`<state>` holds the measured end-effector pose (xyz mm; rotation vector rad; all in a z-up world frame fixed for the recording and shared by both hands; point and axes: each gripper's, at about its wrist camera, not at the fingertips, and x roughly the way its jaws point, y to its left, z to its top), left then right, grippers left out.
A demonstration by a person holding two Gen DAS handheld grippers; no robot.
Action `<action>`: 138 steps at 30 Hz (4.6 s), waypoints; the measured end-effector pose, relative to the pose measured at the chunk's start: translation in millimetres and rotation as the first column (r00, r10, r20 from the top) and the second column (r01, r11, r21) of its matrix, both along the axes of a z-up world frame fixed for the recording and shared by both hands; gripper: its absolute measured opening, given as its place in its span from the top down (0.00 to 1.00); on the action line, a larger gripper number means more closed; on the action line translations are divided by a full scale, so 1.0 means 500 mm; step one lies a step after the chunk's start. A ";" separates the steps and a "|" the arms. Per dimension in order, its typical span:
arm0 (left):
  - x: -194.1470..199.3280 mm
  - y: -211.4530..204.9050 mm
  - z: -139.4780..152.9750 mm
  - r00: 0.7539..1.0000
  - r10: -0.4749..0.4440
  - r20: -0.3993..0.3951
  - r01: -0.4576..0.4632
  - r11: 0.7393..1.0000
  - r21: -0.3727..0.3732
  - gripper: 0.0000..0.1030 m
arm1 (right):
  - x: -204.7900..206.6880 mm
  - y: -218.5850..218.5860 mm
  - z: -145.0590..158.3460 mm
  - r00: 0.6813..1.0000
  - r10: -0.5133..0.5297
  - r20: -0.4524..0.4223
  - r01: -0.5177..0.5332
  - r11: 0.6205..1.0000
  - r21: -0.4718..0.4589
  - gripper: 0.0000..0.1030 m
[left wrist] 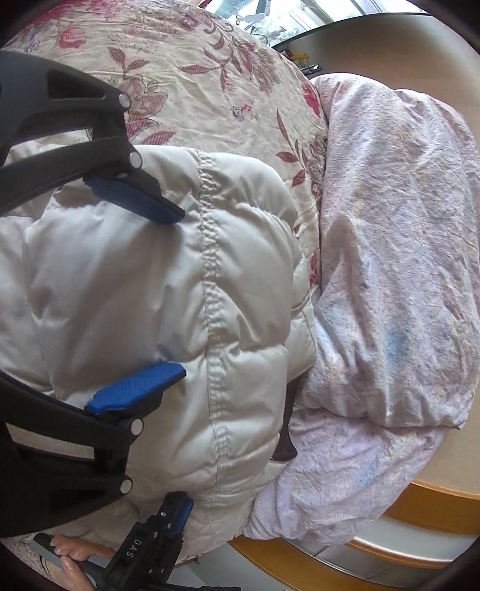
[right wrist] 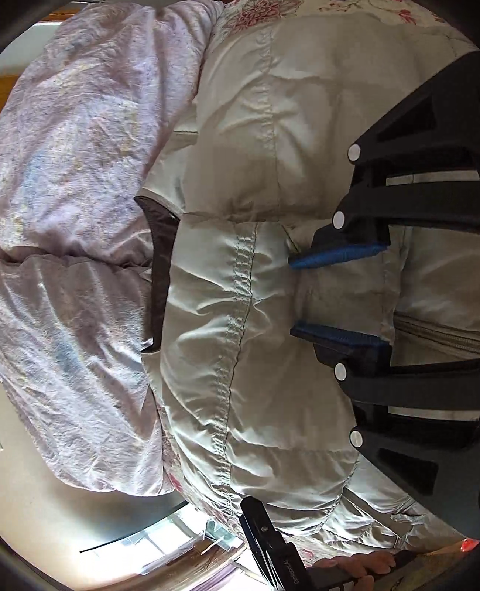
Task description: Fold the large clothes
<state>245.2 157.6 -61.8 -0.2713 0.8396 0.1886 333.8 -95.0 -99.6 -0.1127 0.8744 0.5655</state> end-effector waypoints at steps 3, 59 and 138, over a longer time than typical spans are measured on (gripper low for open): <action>0.007 0.006 -0.021 1.000 0.004 -0.015 -0.004 1.000 0.000 0.25 | 0.015 -0.007 -0.020 0.999 -0.002 -0.040 0.003 1.000 0.024 0.68; -0.542 0.079 -0.115 0.984 -0.161 0.081 0.179 0.813 -0.554 0.29 | -0.248 -0.688 -0.107 0.888 -0.021 -0.459 0.238 0.875 0.421 0.17; 0.128 0.240 0.114 0.920 0.174 0.352 -0.037 0.931 -0.364 0.88 | 0.255 -0.381 0.126 0.815 -0.576 -0.062 0.506 0.657 0.559 0.73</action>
